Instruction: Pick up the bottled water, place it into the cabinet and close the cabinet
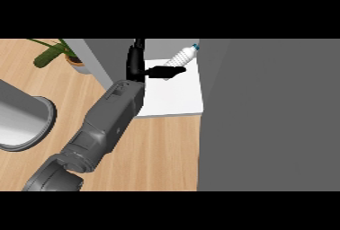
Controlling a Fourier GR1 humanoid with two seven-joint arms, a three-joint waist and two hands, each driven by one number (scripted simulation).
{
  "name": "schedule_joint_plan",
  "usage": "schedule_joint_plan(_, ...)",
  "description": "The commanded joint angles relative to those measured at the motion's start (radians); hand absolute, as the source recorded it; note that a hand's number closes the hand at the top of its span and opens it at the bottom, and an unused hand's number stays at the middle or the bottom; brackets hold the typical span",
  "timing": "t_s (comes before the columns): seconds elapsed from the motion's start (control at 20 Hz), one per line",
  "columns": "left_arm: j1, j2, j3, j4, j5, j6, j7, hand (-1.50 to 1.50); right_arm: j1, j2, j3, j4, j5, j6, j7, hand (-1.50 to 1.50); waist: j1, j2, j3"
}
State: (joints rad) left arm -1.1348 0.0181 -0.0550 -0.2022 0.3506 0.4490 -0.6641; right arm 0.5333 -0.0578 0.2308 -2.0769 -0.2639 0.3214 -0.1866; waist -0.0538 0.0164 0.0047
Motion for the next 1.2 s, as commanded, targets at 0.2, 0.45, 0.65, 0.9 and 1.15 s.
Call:
schedule_joint_plan(0.2,0.138,0.048,0.021,-0.112,0.021,-0.183,-0.061,-1.5,0.054,0.011,0.029,-0.006,0.044,-0.021,-0.023,-1.5,0.051,-0.019,-0.005)
schedule_joint_plan(0.45,0.2,0.033,-0.016,-0.213,0.033,-0.19,-0.043,-1.5,0.072,-0.028,-0.038,-0.096,-0.046,-0.021,0.037,-1.5,0.07,-0.027,-0.005)
schedule_joint_plan(0.65,0.237,0.014,-0.055,-0.336,0.063,-0.174,0.002,-1.5,0.067,0.008,0.02,-0.055,0.029,-0.039,0.009,-1.5,0.081,-0.032,-0.005)
schedule_joint_plan(0.9,0.425,-0.018,-0.157,-0.578,0.058,-0.161,0.069,-1.5,0.072,0.021,0.033,-0.024,0.045,-0.046,-0.013,-1.5,0.099,-0.037,-0.004)
schedule_joint_plan(1.15,0.531,0.064,-0.188,-0.845,0.1,-0.184,0.208,-1.5,0.123,0.012,0.06,-0.047,0.063,-0.033,-0.033,-1.5,0.098,-0.039,-0.004)
